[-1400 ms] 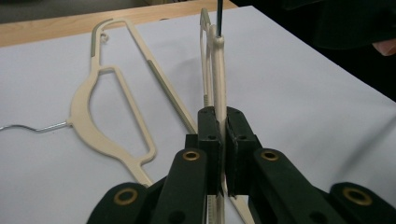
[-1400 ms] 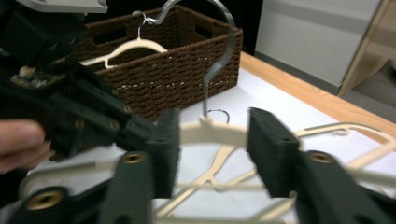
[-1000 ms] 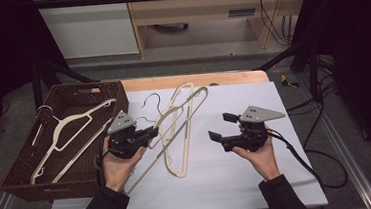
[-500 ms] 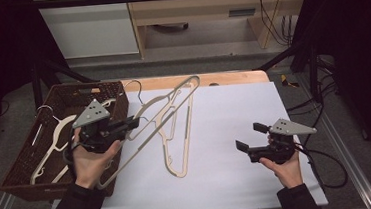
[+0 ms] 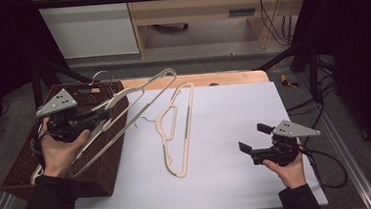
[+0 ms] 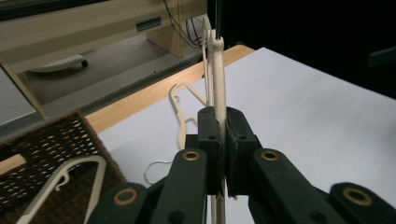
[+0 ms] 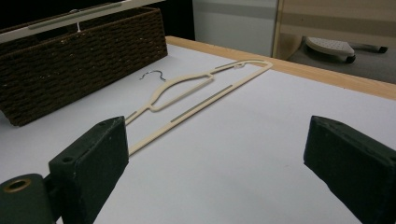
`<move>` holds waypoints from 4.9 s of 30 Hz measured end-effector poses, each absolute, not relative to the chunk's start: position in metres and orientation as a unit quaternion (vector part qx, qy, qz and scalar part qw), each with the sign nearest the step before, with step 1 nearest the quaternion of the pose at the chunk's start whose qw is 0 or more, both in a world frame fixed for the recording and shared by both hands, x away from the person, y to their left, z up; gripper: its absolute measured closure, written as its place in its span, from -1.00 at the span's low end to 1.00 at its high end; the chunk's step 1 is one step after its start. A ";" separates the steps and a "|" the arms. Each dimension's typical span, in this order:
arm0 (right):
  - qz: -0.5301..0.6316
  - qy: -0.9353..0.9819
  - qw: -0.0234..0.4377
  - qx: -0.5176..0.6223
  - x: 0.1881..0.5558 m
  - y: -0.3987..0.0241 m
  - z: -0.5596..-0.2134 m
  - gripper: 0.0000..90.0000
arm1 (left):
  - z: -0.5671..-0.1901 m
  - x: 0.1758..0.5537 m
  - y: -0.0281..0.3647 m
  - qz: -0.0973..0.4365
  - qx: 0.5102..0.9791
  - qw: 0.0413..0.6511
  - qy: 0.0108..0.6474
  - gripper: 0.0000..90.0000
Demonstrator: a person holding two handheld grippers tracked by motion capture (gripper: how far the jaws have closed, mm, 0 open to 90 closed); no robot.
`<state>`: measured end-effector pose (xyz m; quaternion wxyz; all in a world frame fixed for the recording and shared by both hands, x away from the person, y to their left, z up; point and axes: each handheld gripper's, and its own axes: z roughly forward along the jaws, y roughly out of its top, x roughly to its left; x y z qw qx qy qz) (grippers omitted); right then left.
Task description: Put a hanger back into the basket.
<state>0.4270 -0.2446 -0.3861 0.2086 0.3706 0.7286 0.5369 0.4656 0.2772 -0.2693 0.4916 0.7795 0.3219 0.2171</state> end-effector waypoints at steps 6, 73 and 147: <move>0.536 0.728 0.210 0.372 0.426 -0.245 -0.385 -0.85 | -0.269 0.468 0.304 0.225 0.779 0.489 0.322 0.92; 0.525 0.733 0.211 0.376 0.431 -0.243 -0.391 -0.87 | -0.364 0.497 0.430 0.221 0.770 0.334 0.496 0.69; 0.534 0.725 0.209 0.383 0.428 -0.247 -0.391 -0.89 | -0.455 0.497 0.154 0.177 0.780 0.396 0.451 -0.45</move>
